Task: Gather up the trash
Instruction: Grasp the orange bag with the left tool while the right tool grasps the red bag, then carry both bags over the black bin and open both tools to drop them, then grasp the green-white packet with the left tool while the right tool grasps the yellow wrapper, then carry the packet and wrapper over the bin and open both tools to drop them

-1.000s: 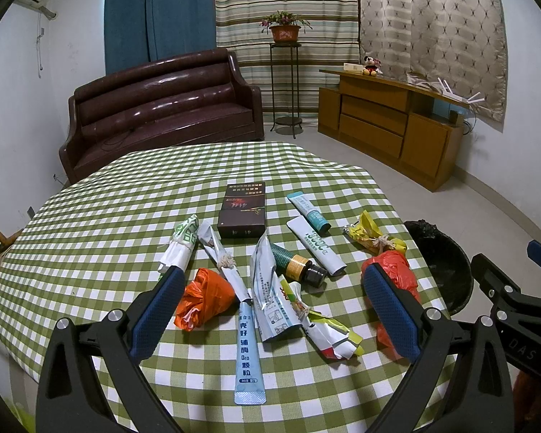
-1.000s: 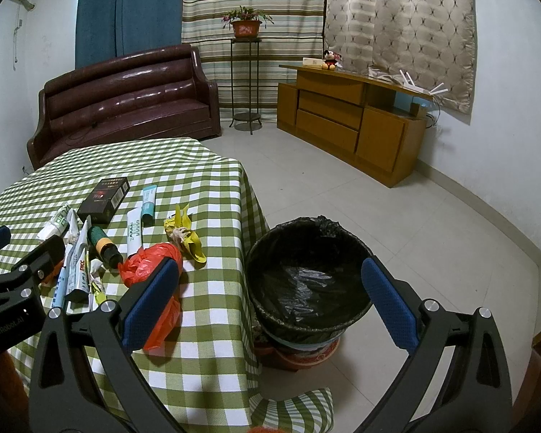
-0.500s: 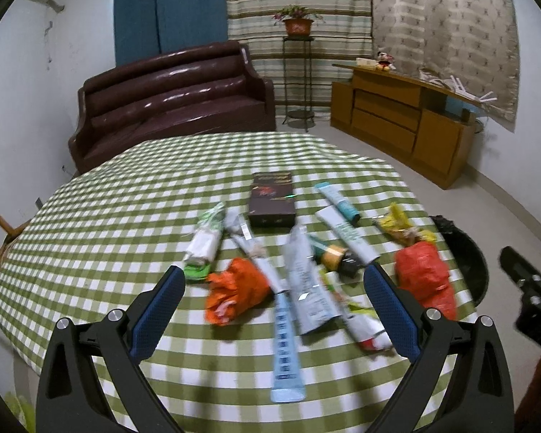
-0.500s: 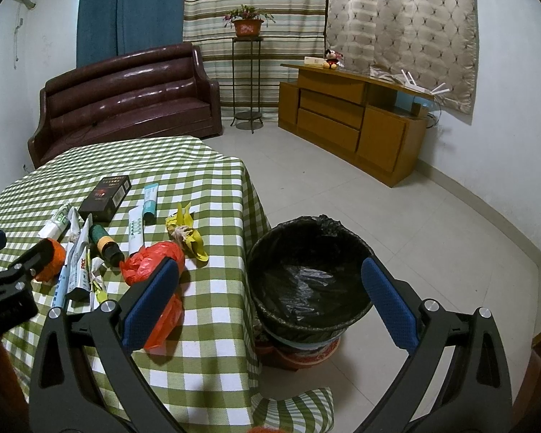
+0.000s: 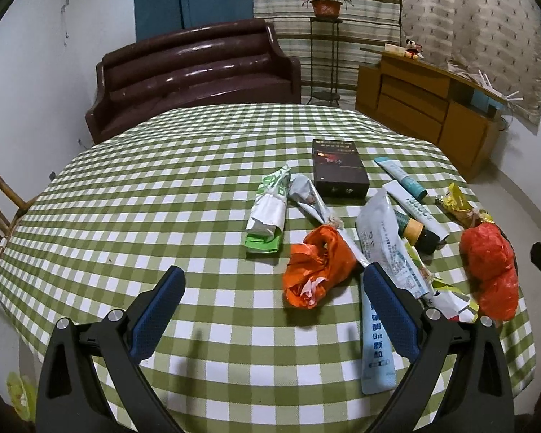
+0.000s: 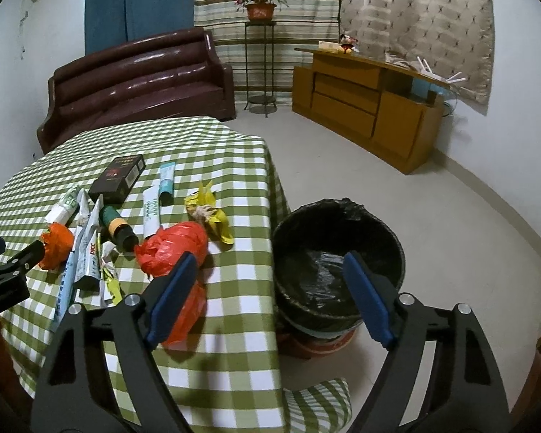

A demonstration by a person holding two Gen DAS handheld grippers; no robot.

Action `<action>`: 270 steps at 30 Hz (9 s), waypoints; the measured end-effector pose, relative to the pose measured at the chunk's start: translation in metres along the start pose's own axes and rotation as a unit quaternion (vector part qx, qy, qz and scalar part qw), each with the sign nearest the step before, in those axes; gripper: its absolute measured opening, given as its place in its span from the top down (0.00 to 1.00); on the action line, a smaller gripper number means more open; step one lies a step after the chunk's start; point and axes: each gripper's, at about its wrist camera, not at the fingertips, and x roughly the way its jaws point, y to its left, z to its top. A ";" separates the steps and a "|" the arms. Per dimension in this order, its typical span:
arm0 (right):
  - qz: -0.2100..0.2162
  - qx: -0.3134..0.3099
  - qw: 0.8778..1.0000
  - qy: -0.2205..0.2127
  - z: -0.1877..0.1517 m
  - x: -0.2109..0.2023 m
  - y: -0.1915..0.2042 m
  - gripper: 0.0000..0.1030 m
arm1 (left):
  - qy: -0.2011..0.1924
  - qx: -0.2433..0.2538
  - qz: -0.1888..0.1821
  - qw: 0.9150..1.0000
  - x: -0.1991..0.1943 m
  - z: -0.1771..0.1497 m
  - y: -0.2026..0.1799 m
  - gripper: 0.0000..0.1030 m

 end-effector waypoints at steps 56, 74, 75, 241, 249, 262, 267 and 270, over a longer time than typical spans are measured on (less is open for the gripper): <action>0.079 -0.055 0.995 0.029 -0.004 0.012 0.053 0.78 | -0.008 0.040 -0.033 0.999 -0.003 0.008 0.005 0.57; 0.043 -0.029 0.998 -0.032 0.027 -0.010 0.012 0.79 | -0.032 0.047 -0.088 0.995 -0.012 0.035 -0.042 0.57; 0.034 -0.024 0.999 -0.033 0.029 -0.008 0.005 0.79 | -0.035 0.050 -0.092 0.994 -0.012 0.037 -0.048 0.57; 0.056 -0.054 0.996 0.047 0.041 0.073 0.051 0.82 | 0.045 -0.001 -0.021 0.999 0.060 0.034 0.040 0.71; 0.030 -0.027 0.999 0.010 0.048 0.048 0.021 0.82 | 0.017 0.019 -0.049 0.998 0.039 0.043 0.010 0.71; -0.024 0.015 1.000 -0.005 0.047 0.039 -0.047 0.82 | -0.020 0.082 -0.118 0.989 0.024 0.062 -0.089 0.71; -0.035 0.031 0.999 -0.005 0.043 0.038 -0.067 0.82 | -0.026 0.102 -0.138 0.985 0.025 0.066 -0.126 0.71; -0.038 0.039 0.998 -0.007 0.043 0.038 -0.075 0.82 | -0.026 0.113 -0.145 0.983 0.026 0.066 -0.143 0.71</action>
